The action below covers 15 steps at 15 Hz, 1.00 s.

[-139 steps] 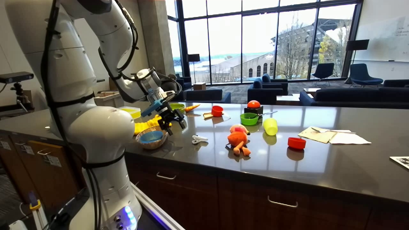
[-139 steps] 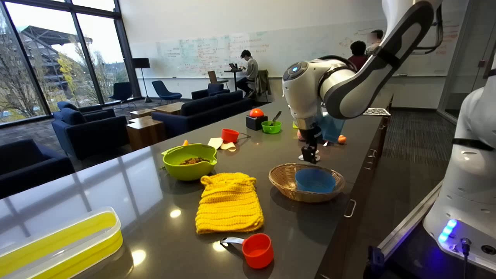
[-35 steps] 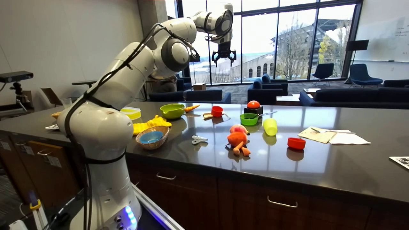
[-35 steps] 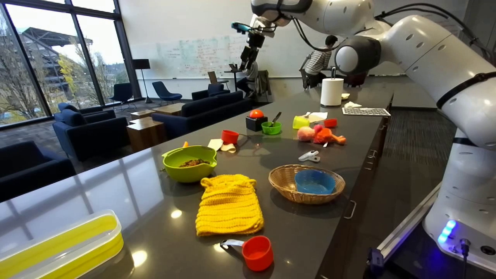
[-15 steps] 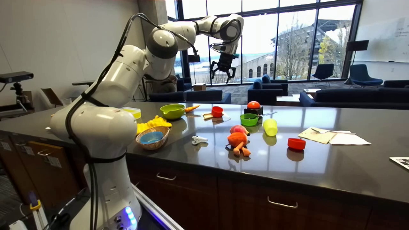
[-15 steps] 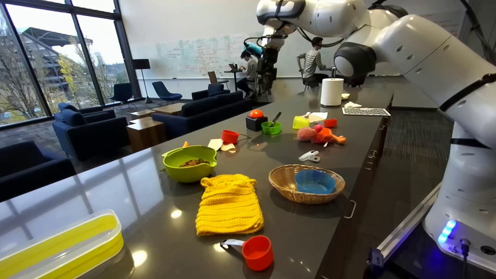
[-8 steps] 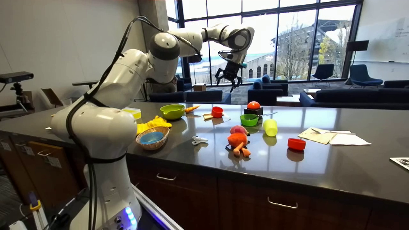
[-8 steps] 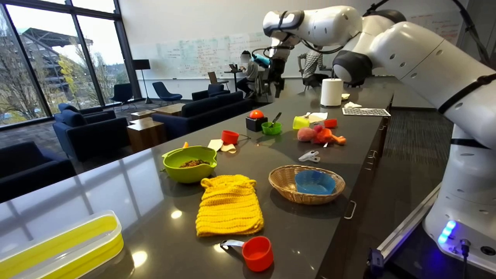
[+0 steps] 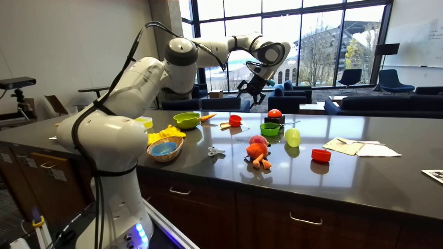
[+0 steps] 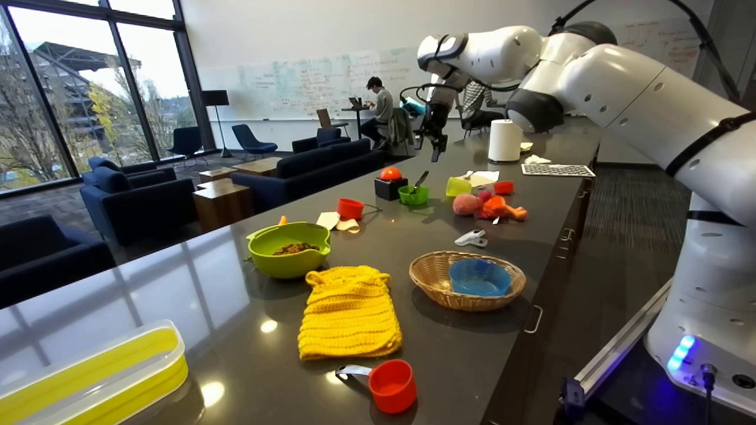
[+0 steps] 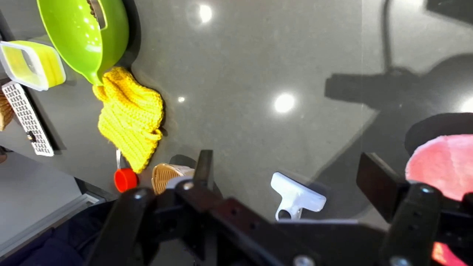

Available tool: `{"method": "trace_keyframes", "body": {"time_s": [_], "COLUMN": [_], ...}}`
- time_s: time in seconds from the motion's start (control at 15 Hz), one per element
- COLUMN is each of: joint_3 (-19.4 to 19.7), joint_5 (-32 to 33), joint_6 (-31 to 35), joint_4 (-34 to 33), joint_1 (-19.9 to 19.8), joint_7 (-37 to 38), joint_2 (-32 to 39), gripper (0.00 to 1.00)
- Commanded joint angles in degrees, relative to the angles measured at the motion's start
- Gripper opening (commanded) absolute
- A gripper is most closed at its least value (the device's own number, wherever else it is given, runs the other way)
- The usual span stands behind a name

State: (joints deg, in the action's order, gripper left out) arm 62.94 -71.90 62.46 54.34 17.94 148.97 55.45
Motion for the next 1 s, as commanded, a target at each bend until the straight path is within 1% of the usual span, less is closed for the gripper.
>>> {"method": "trace_keyframes", "body": {"time_s": [0.0,0.07,0.2,0.27,0.33,0.4,0.47,0.53,0.67,0.73,0.8,0.93], "joint_3": [5.1,4.6,4.9,4.6,4.5,3.1,3.0,3.0,3.0,4.5,7.2,8.8], "joint_5": [-2.1,-2.1,-2.0,-2.6,-3.6,-5.9,-3.4,-4.8,-5.2,-5.2,-4.8,-5.8], "joint_6": [-6.9,-9.8,-16.5,-18.0,-17.6,-13.4,-15.3,-14.4,-14.0,-9.5,-5.7,0.6], "joint_4": [2.6,1.2,2.0,1.9,1.6,-1.3,1.1,0.0,-1.6,-0.3,3.8,7.4], "joint_1": [1.8,0.8,1.0,1.1,1.4,1.1,0.7,0.7,0.9,2.9,5.6,6.3], "joint_7": [0.0,0.0,0.0,0.0,0.0,0.0,-0.4,-0.3,-0.3,1.1,0.1,0.2], "joint_2": [0.6,1.4,1.5,0.8,0.0,-1.8,0.5,0.2,-0.6,-0.7,-0.5,1.4], "gripper": [1.00,1.00,1.00,1.00,1.00,1.00,1.00,1.00,1.00,1.00,1.00,1.00]}}
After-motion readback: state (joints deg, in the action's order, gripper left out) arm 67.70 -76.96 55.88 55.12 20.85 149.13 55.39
